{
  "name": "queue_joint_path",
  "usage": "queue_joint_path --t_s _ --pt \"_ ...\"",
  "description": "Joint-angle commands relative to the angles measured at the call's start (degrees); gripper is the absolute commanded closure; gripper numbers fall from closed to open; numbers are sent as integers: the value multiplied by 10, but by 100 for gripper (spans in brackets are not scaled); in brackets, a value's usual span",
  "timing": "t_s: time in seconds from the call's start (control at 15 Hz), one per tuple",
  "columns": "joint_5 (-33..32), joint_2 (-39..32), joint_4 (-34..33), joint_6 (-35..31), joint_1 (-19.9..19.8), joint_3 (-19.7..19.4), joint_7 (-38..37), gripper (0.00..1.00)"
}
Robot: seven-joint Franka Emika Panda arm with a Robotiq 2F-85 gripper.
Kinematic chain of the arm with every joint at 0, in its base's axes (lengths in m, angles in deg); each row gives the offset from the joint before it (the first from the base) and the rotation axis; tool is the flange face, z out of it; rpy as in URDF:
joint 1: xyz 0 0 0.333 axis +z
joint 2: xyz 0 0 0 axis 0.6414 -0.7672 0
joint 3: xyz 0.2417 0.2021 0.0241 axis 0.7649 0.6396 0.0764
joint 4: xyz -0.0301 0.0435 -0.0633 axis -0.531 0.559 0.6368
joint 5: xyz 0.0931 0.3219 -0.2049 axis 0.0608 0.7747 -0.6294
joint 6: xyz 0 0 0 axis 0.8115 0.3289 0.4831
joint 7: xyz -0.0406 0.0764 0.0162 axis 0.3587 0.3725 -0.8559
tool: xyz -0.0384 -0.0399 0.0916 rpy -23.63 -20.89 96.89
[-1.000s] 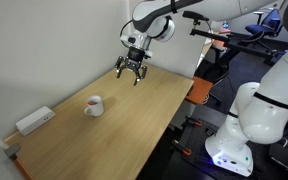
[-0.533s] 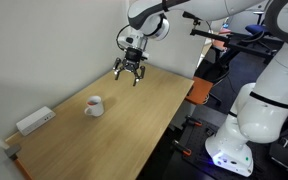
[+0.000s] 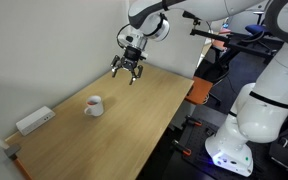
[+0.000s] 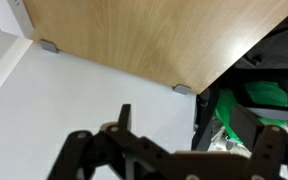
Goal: Pick the marker from the cup and put it on the table
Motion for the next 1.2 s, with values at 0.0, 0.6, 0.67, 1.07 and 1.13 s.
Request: queue_joint_path --t_s 0.0,0.6,0.67,1.07,1.13 --pt "73 -12 4 -43 -15 19 56 0" --pt "140 -72 -25 -63 -21 36 64 0" --pt "145 -77 -27 -68 -21 38 59 0" --pt "151 -104 -46 -140 -17 50 35 0" --pt "151 -110 -50 -155 -17 53 32 0"
